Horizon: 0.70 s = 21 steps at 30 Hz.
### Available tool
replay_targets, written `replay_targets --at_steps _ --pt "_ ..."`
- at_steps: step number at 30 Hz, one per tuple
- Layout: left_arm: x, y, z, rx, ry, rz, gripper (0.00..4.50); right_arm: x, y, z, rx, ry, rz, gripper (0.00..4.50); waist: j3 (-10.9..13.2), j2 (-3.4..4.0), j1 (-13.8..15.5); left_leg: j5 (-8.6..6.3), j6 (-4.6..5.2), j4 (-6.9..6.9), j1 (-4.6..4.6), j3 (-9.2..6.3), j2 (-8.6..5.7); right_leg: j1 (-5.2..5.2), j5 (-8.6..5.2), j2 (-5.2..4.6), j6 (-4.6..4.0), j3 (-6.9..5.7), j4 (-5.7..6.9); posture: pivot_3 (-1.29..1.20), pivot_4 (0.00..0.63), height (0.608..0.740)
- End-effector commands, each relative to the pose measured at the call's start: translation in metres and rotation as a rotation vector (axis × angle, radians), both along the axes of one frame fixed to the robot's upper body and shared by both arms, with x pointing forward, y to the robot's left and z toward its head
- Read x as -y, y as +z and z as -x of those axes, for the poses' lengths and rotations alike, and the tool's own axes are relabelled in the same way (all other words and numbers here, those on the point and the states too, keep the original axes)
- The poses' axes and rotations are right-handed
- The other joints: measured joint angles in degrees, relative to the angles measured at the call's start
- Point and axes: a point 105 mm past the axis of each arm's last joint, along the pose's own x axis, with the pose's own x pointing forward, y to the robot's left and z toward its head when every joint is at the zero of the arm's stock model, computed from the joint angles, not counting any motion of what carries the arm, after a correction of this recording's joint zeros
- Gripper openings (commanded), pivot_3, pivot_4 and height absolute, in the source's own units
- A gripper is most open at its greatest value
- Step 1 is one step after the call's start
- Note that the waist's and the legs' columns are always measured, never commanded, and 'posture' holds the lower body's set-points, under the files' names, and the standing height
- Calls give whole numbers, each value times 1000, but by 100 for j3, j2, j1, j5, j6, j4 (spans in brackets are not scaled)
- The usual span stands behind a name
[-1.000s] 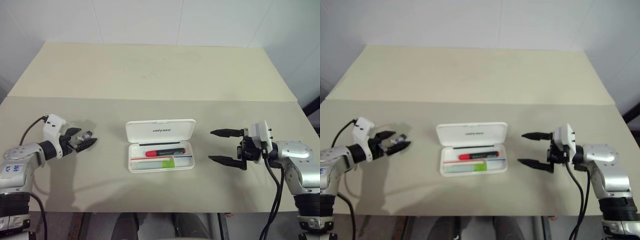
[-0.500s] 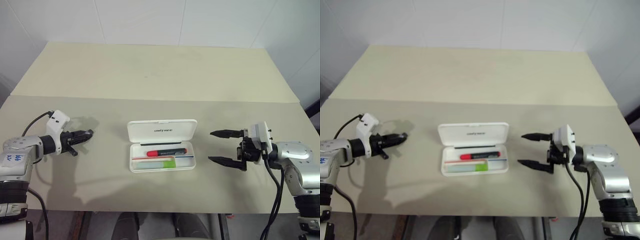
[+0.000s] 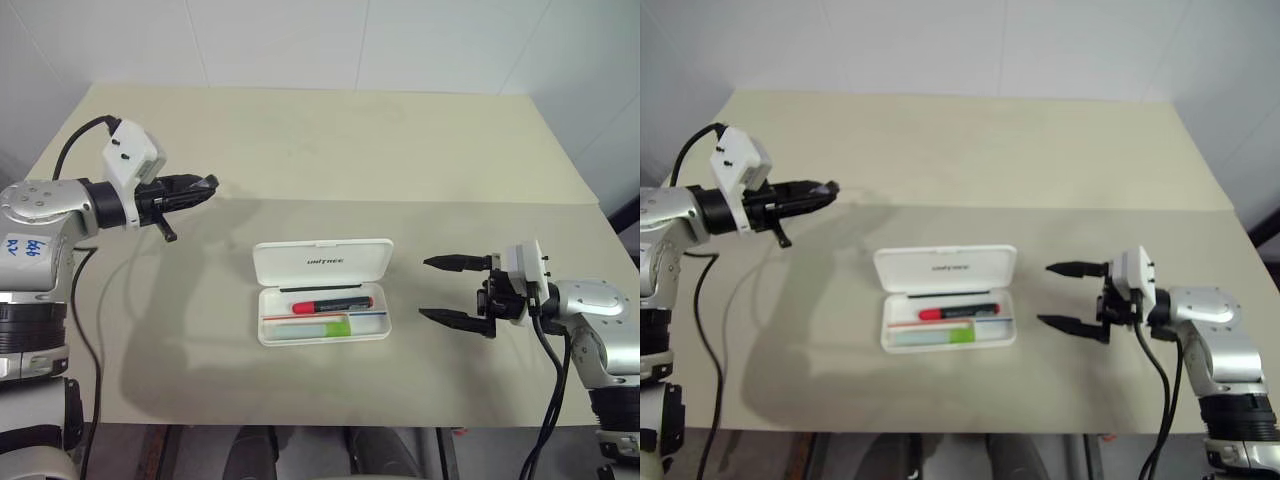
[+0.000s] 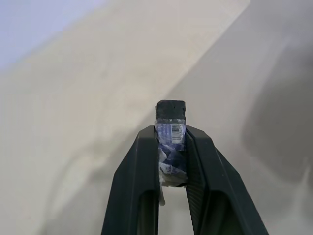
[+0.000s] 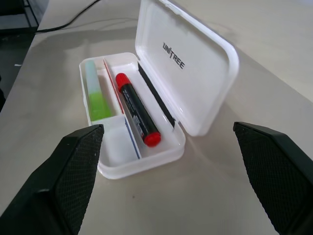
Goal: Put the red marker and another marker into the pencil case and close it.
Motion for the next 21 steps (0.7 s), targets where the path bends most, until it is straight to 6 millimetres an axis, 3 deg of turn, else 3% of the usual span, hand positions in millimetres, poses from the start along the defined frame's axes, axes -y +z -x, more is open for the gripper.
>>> replay_targets --at_steps 1,7,16,21 --pt "43 32 16 93 -189 17 363 4 12 2 58 -4 -19 4500 0 0 6 0 0 3 -1 0 0 1 0 0 1 1 0 0 150 740" --pt "99 32 36 68 -410 8 363 10 19 7 84 8 -42 4500 0 1 -10 1 -1 6 2 0 -1 4 2 1 5 5 4 0 150 740" --pt "148 13 53 -21 -566 -10 363 30 18 24 67 33 0 4500 0 1 11 1 -1 14 2 -2 -4 9 4 2 8 7 2 0 150 740" --pt "173 6 68 -61 -645 -11 363 37 14 25 49 -15 25 4500 0 1 -1 3 2 18 1 -4 -7 11 7 2 13 12 1 0 150 740"
